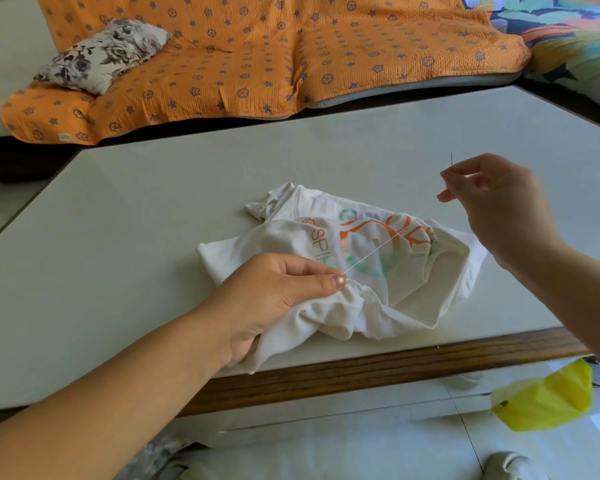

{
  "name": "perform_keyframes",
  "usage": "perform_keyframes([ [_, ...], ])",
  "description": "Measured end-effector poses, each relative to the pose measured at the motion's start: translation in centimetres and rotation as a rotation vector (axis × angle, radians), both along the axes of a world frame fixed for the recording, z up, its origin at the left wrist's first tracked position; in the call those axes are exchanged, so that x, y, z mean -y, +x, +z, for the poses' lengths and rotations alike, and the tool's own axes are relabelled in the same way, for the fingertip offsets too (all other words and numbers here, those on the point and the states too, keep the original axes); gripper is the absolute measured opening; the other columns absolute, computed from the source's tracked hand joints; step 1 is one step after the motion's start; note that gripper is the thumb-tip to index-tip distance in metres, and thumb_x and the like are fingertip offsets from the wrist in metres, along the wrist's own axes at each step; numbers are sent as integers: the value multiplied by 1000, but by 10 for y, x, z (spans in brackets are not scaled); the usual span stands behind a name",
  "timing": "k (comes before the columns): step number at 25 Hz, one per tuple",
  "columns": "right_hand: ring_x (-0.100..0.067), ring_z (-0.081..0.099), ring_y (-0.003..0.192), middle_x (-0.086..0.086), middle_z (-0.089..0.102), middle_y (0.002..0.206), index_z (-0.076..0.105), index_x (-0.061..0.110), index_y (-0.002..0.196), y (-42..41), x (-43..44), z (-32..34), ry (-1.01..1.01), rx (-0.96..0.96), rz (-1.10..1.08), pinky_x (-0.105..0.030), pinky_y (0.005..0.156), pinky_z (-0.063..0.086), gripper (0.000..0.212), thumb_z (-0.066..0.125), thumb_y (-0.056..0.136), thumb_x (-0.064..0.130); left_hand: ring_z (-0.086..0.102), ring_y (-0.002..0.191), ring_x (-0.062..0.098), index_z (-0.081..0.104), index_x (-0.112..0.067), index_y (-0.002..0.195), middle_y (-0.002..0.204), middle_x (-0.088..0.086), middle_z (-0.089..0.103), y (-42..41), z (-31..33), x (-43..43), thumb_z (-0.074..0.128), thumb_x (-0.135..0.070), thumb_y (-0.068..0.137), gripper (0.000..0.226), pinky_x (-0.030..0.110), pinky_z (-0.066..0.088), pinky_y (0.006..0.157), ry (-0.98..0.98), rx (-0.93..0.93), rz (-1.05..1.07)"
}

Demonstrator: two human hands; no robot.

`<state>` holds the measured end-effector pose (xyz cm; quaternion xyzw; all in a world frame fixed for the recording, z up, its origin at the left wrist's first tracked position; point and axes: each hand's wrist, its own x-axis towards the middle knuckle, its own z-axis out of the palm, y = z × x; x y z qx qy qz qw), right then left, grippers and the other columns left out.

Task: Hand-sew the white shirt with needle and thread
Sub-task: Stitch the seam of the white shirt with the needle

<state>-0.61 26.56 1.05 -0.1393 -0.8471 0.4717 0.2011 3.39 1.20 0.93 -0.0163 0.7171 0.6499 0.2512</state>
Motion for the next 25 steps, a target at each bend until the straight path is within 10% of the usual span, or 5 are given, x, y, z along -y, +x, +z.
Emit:
perform_keyframes([
  [10, -31, 72, 66, -11, 72, 74, 65, 5, 89, 66, 64, 25, -372, 437, 651, -34, 59, 55, 11, 61, 93, 14, 72, 88, 11, 79, -18, 86, 91, 2, 78, 1, 2, -1, 77, -29, 66, 23, 24, 52, 82, -19, -138, -15],
  [16, -19, 74, 66, -15, 74, 73, 65, 1, 89, 68, 62, 20, -368, 330, 547, -19, 62, 58, 9, 62, 91, 10, 61, 70, 4, 75, -22, 78, 78, 4, 73, 2, 8, 8, 73, -35, 81, 14, 18, 48, 68, -337, -327, -145],
  [25, -19, 73, 64, -9, 73, 67, 71, 8, 89, 72, 63, 20, -364, 222, 538, -18, 59, 56, 8, 65, 88, 4, 61, 75, -1, 75, -28, 76, 73, -15, 69, -2, 4, 4, 73, -33, 74, 5, 13, 48, 73, -182, -399, -130],
])
